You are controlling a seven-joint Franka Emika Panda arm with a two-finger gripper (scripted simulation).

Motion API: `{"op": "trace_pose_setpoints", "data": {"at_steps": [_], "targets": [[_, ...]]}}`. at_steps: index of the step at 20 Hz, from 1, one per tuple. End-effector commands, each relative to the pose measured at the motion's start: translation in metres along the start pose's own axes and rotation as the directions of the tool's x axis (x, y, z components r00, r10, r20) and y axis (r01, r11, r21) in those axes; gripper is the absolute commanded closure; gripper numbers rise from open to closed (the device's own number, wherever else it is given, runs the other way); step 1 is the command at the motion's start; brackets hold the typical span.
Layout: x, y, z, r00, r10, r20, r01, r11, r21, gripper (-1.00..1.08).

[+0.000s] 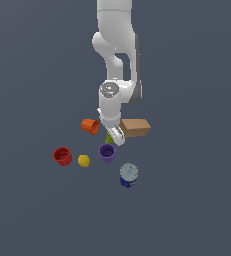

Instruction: Pick up a designated object from a clutter of objects.

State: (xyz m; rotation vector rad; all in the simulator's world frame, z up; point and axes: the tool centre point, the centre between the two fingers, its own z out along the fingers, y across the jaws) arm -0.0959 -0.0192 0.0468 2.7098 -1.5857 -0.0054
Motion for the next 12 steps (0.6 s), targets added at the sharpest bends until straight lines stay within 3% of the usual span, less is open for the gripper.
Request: {"op": "trace_pose_setpoints", "data": {"at_steps": [1, 12], "targets": [[0.001, -0.005, -0.007, 1.0, 0.0, -0.003, 0.0, 1.0, 0.005, 1.08], [0.007, -0.037, -0.062, 1.0, 0.0, -0.004, 0.0, 1.0, 0.004, 1.08]]}}
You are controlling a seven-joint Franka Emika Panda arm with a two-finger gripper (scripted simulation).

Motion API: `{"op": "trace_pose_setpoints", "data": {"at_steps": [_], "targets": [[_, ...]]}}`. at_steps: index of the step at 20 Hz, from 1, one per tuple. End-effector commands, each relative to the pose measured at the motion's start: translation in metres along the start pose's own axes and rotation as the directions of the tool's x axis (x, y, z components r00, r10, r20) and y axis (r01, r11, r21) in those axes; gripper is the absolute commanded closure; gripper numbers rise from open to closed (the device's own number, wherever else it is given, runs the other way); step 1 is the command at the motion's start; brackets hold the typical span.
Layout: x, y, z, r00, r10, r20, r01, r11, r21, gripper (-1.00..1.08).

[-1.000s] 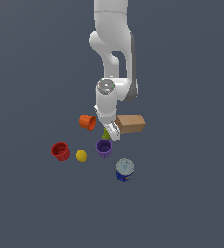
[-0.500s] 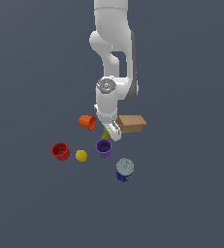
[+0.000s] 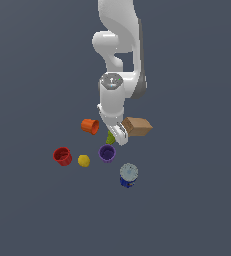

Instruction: Pick up a designated object from a clutter of objects.

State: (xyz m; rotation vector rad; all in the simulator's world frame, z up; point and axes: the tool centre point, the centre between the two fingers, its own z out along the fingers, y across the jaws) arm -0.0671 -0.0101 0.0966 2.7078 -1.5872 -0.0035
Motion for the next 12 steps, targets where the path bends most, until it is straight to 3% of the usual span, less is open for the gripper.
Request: {"op": "trace_pose_setpoints", "data": {"at_steps": [1, 12], "targets": [[0.002, -0.012, -0.02, 1.0, -0.001, -0.003, 0.001, 1.0, 0.004, 1.08], [0.012, -0.067, -0.111, 1.0, -0.001, -0.003, 0.001, 1.0, 0.003, 1.08]]}}
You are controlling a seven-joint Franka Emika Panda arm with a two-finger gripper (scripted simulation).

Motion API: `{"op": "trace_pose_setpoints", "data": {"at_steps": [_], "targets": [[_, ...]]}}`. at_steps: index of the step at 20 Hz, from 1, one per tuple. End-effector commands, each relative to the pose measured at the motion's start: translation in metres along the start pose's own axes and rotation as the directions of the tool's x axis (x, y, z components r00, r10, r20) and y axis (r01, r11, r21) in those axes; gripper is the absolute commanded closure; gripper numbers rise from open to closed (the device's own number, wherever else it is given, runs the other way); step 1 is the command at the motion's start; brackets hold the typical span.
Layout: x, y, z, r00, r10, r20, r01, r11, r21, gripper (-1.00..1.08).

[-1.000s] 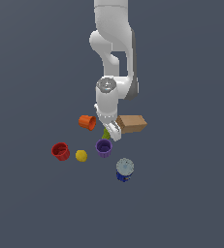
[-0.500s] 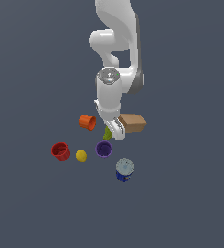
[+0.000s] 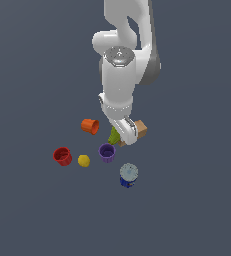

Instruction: Pick up a designated object from a clutter of objects.

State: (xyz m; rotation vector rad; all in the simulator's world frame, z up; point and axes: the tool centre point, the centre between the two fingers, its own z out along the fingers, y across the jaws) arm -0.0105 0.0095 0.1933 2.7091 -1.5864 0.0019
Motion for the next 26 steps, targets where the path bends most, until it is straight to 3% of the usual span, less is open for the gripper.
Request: {"op": "trace_pose_setpoints", "data": {"at_steps": [1, 14, 26], "targets": [[0.002, -0.013, -0.023, 1.0, 0.0, -0.001, 0.0, 1.0, 0.001, 1.08], [0.014, -0.074, -0.117, 1.0, 0.0, 0.001, 0.0, 1.0, 0.001, 1.08], [0.023, -0.115, -0.178, 1.0, -0.001, 0.002, 0.001, 1.0, 0.001, 1.08]]}}
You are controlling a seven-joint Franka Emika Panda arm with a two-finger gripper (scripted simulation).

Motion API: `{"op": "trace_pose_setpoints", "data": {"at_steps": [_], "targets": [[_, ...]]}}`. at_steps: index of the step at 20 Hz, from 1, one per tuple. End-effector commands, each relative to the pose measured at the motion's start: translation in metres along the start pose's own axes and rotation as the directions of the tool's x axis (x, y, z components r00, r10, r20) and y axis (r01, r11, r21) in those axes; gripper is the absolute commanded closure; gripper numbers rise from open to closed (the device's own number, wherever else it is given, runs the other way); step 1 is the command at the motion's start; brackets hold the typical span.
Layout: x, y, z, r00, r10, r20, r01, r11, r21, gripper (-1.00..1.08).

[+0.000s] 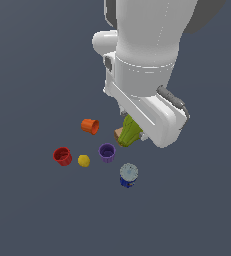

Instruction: Pick up a designated object from a clutter of objects.

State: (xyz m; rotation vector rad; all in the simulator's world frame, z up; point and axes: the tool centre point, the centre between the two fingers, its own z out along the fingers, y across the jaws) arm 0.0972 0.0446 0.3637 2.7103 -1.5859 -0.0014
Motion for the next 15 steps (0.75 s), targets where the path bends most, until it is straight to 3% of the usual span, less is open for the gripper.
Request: {"op": "trace_pose_setpoints", "data": {"at_steps": [1, 15], "targets": [[0.002, -0.007, -0.011, 1.0, 0.0, -0.001, 0.0, 1.0, 0.002, 1.08], [0.005, -0.022, -0.031, 1.0, 0.0, 0.0, 0.0, 1.0, 0.002, 1.08]]}}
